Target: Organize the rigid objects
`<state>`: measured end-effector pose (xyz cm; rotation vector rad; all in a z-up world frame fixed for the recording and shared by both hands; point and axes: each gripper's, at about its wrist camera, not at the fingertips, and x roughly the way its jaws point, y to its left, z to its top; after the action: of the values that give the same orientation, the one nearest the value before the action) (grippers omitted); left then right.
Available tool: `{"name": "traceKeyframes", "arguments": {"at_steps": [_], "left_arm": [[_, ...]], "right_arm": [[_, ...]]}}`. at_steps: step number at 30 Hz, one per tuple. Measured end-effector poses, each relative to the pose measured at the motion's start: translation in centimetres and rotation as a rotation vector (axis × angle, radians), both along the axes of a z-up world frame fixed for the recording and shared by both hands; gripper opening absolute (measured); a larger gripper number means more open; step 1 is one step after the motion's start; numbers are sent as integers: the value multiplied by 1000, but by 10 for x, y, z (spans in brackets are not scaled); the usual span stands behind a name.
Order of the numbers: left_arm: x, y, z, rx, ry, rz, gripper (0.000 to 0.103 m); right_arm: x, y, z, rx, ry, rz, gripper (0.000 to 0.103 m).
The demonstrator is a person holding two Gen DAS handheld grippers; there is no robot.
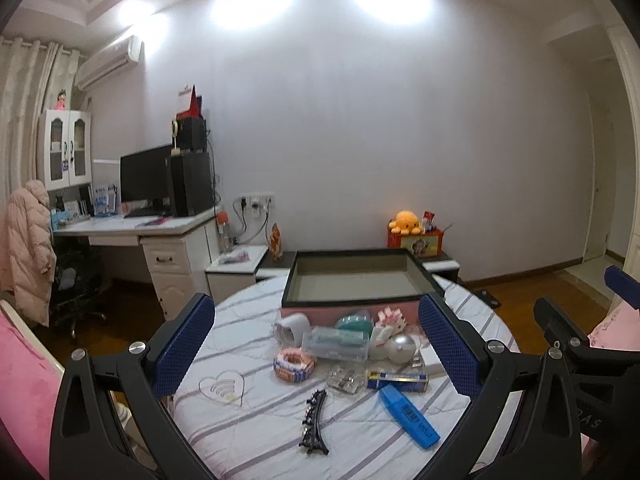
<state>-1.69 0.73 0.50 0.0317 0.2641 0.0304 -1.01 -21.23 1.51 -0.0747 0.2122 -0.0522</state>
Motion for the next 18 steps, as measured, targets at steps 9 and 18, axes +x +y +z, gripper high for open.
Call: {"name": "traceKeyframes", "arguments": {"at_steps": [9, 18], "left_arm": [[22, 2, -24, 30, 160, 25, 103], [59, 15, -82, 25, 410, 68, 103]], "right_arm": [[27, -2, -21, 22, 153, 47, 103], [58, 20, -64, -43, 341, 144, 103]]}}
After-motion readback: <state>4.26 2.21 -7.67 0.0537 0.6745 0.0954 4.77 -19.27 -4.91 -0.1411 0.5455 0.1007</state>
